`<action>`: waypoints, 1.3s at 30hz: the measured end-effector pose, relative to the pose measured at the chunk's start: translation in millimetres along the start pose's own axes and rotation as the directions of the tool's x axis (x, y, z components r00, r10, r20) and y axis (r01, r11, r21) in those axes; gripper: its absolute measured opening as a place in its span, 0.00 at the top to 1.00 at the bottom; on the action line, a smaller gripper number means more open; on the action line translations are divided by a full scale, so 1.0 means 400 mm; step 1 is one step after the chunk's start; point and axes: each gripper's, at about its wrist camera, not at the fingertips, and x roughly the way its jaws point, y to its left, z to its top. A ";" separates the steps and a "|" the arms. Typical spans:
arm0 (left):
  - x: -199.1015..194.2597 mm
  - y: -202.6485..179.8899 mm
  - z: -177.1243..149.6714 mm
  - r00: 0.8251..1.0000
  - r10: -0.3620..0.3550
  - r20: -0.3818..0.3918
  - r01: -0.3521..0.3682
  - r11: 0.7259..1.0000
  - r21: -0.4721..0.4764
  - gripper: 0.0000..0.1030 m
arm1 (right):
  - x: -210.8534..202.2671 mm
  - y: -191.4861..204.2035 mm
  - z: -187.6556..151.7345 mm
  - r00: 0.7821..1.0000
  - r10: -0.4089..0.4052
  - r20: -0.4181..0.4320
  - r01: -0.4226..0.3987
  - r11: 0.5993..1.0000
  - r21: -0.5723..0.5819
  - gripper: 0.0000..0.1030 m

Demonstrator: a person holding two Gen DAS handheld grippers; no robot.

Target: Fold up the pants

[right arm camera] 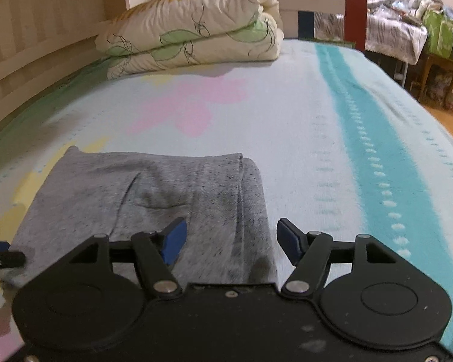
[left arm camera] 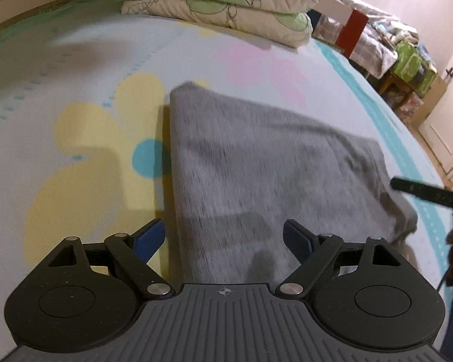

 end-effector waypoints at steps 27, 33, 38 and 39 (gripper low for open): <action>0.164 0.040 0.113 0.995 -0.070 -0.075 0.065 0.996 -0.062 0.53 | 0.158 -0.075 0.005 0.953 0.283 -0.107 -0.281 0.959 0.037 0.39; 0.118 0.027 0.104 0.999 -0.037 -0.012 0.037 0.999 -0.019 0.91 | 0.103 -0.039 0.028 0.966 0.249 -0.072 -0.250 0.968 -0.005 0.75; 0.045 0.009 0.117 0.996 -0.030 0.082 0.025 0.998 0.058 0.91 | 0.053 0.004 0.058 0.965 0.259 -0.032 -0.259 0.966 -0.021 0.76; 0.036 0.010 0.122 0.995 -0.020 0.093 0.013 0.997 0.072 0.91 | 0.043 0.011 0.073 0.961 0.276 -0.024 -0.277 0.961 -0.014 0.76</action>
